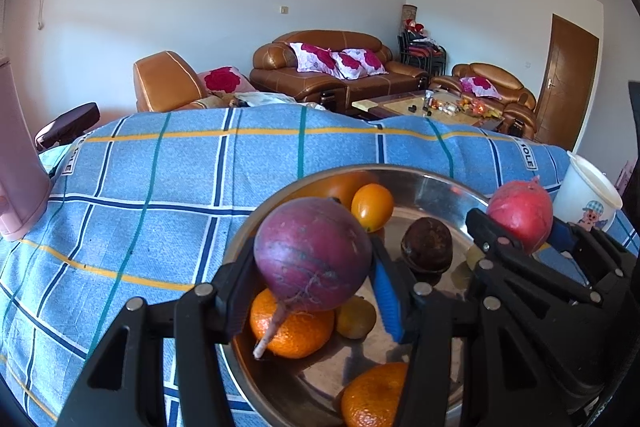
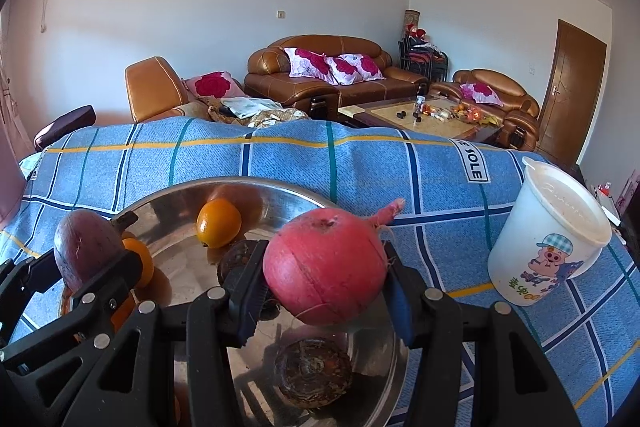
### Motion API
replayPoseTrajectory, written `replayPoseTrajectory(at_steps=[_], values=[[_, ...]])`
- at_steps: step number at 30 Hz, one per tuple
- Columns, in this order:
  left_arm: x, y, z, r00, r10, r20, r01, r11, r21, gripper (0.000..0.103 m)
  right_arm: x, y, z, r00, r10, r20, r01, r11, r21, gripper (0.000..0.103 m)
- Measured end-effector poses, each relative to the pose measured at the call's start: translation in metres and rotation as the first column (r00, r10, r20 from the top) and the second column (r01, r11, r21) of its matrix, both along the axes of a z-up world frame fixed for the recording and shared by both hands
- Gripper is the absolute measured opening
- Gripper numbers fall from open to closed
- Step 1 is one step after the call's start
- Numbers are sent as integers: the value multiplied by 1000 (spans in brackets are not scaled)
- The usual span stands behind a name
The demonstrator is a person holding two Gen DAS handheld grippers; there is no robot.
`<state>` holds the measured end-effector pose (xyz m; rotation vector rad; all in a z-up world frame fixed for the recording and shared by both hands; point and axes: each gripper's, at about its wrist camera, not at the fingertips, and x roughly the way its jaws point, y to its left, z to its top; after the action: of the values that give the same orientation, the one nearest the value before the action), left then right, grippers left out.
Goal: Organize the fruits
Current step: 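Lower both held radishes into the steel bowl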
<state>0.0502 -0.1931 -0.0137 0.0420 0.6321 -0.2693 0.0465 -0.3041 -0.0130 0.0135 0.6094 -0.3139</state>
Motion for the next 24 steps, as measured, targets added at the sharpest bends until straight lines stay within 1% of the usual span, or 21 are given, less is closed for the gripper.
replayPoseTrajectory(at_steps=[4,8,13,19,24], values=[[2,1,0,1000,4,-2,-4,1000,-3,55,-1,0,1,1000,0,8,0,1000,-4,55],[2,2,0,1000,4,2,-4,1000,-1,55,-6,0,4,999,-6,37,7,1000,-5,55],[2,4,1,1000,8,6,-8,1000,5,55,-7,4,5,999,13,41,-13,1000,-19,55],[0,4,3,1000,14,23,-14,999,28,55,-6,4,4,999,16,33,-15,1000,-23,55],[2,3,3,1000,10,19,-11,999,34,55,0,5,1,999,35,-1,-35,999,-19,55]])
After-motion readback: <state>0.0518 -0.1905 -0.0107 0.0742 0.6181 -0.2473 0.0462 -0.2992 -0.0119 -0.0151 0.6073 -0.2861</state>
